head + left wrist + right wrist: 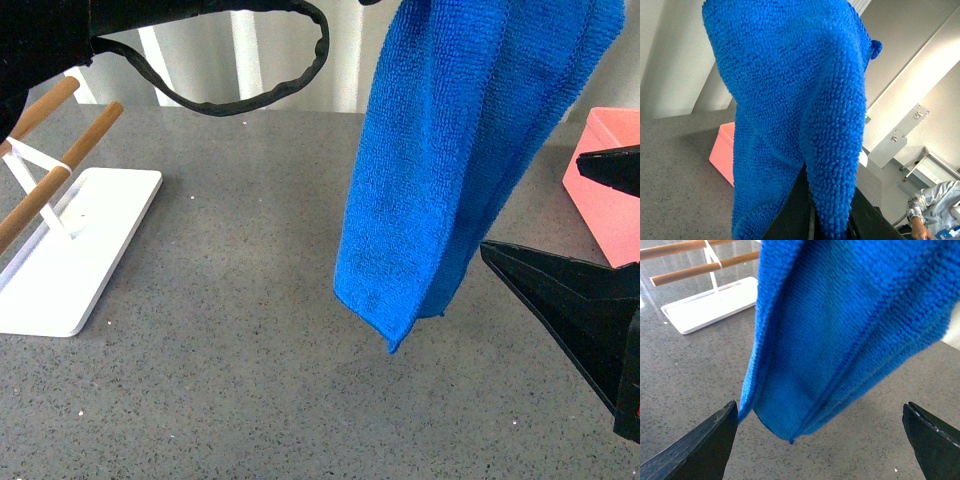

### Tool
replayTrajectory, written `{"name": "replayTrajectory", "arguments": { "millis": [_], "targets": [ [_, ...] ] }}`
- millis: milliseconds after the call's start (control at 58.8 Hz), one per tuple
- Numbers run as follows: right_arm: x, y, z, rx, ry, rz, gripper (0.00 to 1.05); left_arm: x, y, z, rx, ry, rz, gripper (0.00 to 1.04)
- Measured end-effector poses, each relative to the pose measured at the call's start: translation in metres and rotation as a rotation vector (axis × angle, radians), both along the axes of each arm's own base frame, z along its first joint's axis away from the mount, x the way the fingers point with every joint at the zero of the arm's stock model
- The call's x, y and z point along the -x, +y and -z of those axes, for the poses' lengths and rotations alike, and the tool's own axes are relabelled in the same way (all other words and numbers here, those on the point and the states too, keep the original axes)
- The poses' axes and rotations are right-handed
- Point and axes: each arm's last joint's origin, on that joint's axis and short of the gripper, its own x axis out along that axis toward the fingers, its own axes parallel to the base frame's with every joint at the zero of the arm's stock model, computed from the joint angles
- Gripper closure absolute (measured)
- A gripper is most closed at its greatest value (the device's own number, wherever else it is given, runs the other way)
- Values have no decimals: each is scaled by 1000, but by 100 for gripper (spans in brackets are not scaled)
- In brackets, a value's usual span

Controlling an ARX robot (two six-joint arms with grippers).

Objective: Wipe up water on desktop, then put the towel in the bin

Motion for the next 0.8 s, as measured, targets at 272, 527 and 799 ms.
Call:
{"name": "replayTrajectory", "arguments": {
  "millis": [272,527,799],
  "targets": [
    [-14,-4,-1,-20,-39,39,7,1,-2,-1,23,36,-3,101],
    [-36,1,-5,-92,-63,-9,7,9,-4,-8,56,48,20,101],
    [-48,10,-9,-131,-83,-46,7,10,-5,-8,73,76,28,101]
  ]
}}
